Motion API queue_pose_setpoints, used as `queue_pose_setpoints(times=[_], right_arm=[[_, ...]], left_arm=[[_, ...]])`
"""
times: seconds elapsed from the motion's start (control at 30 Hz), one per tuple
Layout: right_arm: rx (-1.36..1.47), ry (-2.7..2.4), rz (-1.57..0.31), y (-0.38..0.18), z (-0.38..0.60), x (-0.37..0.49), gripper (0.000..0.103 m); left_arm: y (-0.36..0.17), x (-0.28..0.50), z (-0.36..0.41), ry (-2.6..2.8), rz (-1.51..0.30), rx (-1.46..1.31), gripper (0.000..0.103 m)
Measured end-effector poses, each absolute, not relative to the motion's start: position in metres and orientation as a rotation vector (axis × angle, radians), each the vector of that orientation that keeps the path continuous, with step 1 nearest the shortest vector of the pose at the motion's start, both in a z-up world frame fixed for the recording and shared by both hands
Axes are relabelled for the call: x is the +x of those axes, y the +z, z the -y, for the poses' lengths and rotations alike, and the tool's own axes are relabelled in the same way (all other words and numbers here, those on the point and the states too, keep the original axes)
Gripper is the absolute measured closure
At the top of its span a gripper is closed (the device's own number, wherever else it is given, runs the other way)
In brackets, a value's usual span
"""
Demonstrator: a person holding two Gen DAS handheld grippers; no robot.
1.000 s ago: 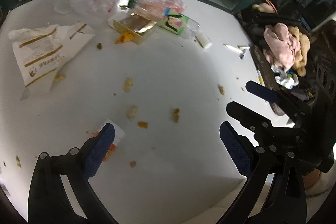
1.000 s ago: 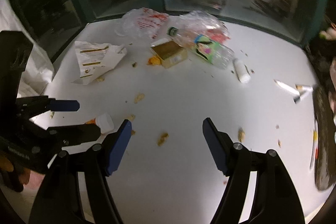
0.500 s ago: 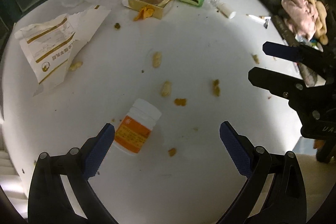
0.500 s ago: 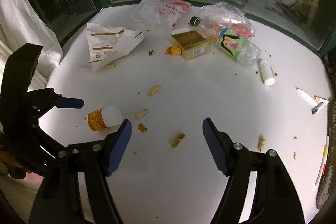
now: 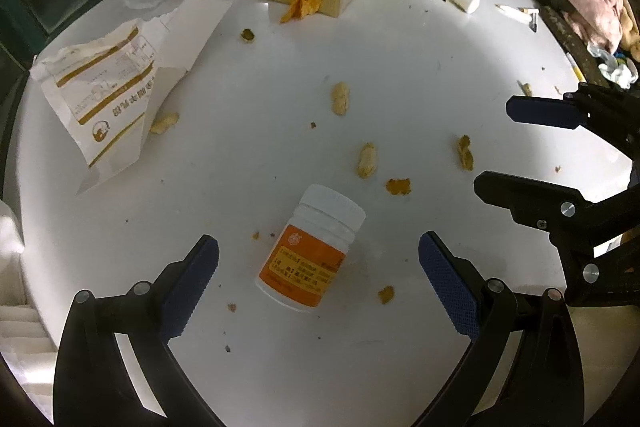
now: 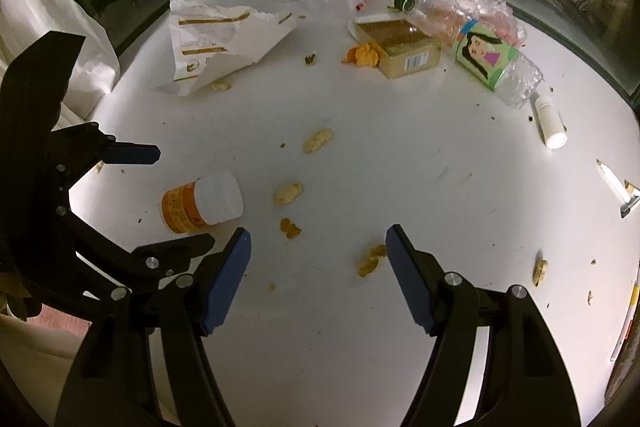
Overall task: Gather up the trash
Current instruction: 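Move the left tool toward the white pill bottle with orange label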
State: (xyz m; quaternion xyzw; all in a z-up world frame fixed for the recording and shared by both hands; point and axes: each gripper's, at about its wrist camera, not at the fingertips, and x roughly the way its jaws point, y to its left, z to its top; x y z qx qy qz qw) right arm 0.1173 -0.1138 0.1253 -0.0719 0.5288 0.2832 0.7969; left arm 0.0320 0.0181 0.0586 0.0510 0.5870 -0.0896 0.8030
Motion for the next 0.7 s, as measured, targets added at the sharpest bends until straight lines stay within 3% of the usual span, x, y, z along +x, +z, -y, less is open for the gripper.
queue_pose_setpoints(times=[0.7], right_arm=[[-0.173,0.623,-1.225,0.097,0.104,0.132,0.036]], left_arm=[[0.030,0.047,-0.015,-0.228,-1.293,0.173,0.006]])
